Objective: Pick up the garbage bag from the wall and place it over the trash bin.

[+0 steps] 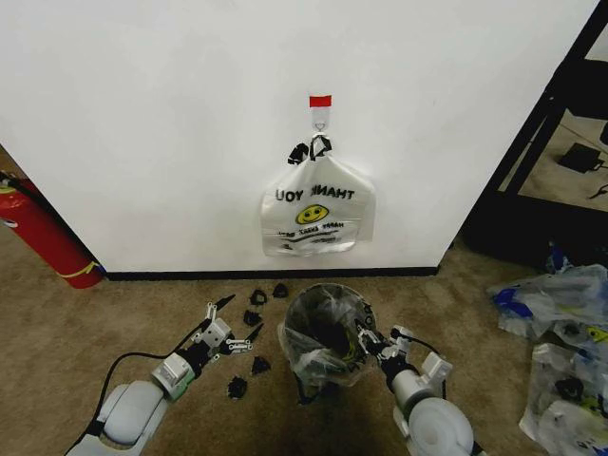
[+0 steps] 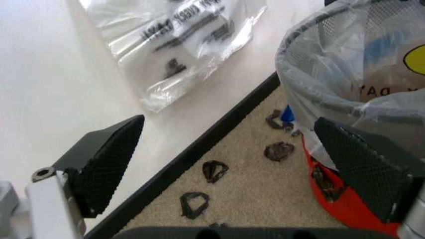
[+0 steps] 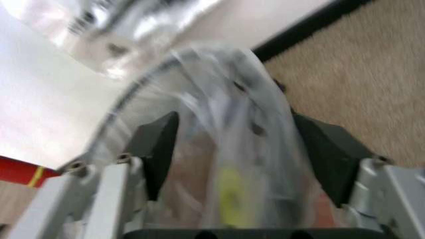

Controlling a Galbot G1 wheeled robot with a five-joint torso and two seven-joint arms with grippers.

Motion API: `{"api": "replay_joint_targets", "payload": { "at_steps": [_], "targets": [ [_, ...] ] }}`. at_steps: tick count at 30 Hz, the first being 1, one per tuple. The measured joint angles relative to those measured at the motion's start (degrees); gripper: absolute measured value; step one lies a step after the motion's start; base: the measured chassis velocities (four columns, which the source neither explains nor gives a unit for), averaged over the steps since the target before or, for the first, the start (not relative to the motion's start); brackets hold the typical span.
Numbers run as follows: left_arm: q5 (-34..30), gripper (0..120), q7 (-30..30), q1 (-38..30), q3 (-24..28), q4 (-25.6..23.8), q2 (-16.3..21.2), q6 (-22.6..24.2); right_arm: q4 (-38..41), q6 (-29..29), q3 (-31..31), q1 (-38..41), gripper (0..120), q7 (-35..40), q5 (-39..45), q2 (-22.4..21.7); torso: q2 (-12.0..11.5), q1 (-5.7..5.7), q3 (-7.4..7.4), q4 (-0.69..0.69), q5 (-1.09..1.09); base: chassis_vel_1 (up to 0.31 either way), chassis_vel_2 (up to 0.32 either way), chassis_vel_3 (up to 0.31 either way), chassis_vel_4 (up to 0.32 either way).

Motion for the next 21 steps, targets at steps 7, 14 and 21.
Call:
{"api": "replay_joint_targets", "payload": {
  "at_steps": [7, 14, 21],
  "targets": [
    [0.18, 100, 0.31, 0.61, -0.20, -0.21, -0.44, -0.61, 5.19, 0.94, 1.48, -1.93, 89, 1.16, -2.00, -0.74, 0.00, 0.00, 0.00, 0.01, -0.01, 0.000, 0.000, 0.000, 0.000],
    [-5.51, 100, -1.82, 0.67, -3.04, -5.70, -5.06, -0.50, 6.32, 10.89, 1.79, -5.48, 100, -6.43, -16.60, -1.51, 0.00, 0.00, 0.00, -0.01, 0.00, 0.000, 0.000, 0.000, 0.000],
    [-17.40, 100, -13.76, 2.34, -6.32, -18.80, -14.69, 4.27, 5.38, 23.51, 6.61, -8.31, 100, -12.74, -45.71, 1.28, 0.00, 0.00, 0.00, 0.03, 0.01, 0.000, 0.000, 0.000, 0.000]
  ]
}}
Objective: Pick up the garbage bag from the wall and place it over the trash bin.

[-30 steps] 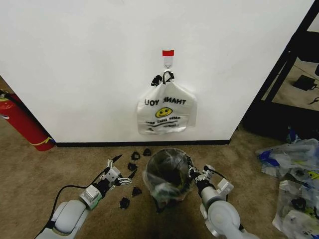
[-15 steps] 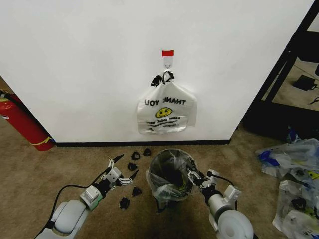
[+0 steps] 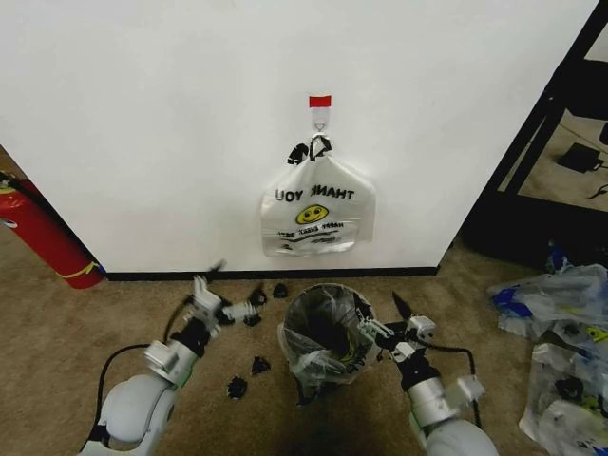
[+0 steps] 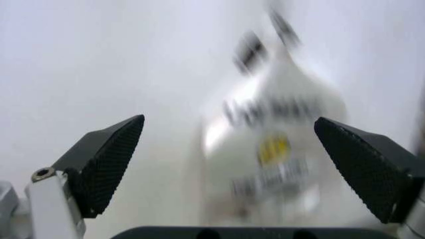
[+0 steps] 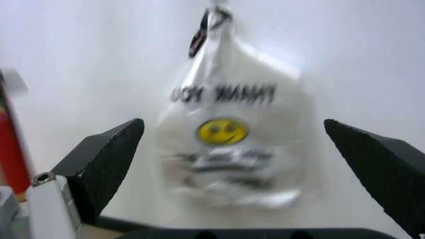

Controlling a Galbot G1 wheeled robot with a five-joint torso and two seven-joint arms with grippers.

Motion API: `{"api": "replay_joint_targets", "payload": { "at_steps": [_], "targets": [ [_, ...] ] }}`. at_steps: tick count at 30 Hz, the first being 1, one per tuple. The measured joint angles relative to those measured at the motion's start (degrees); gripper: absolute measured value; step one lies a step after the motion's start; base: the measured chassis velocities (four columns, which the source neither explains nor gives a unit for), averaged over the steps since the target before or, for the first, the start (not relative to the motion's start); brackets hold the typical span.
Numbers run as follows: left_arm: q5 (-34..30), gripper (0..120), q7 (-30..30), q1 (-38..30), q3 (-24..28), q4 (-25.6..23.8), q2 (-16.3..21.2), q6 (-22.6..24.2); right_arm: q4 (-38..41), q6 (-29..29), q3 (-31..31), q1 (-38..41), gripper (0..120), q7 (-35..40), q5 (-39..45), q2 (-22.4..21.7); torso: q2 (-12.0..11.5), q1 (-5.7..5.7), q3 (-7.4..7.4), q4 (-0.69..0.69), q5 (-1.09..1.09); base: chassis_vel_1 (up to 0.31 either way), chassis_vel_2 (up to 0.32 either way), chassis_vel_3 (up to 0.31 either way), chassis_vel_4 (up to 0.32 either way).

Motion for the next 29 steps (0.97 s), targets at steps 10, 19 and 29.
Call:
{"api": "replay_joint_targets", "payload": {
  "at_steps": [10, 19, 29],
  "targets": [
    [-8.62, 100, -10.90, 1.05, 0.87, -6.72, -3.37, 8.33, 2.45, -4.86, 2.09, -2.79, 100, 13.83, -9.15, 4.12, -0.01, 0.00, 0.01, -0.01, -0.01, 0.000, 0.000, 0.000, 0.000],
    [-7.57, 100, -10.36, 0.80, -0.14, -6.45, -2.85, 8.68, -0.92, 2.40, 4.38, -2.30, 100, 10.21, -12.16, 9.44, -0.01, 0.00, 0.01, -0.03, -0.01, 0.000, 0.000, 0.000, 0.000],
    [-5.66, 100, -9.02, 2.31, -0.50, -6.48, -3.99, 8.27, -3.03, 1.99, 4.37, -0.09, 100, 8.80, -10.02, 10.84, -0.01, 0.00, 0.01, -0.02, -0.02, 0.000, 0.000, 0.000, 0.000]
  ]
}}
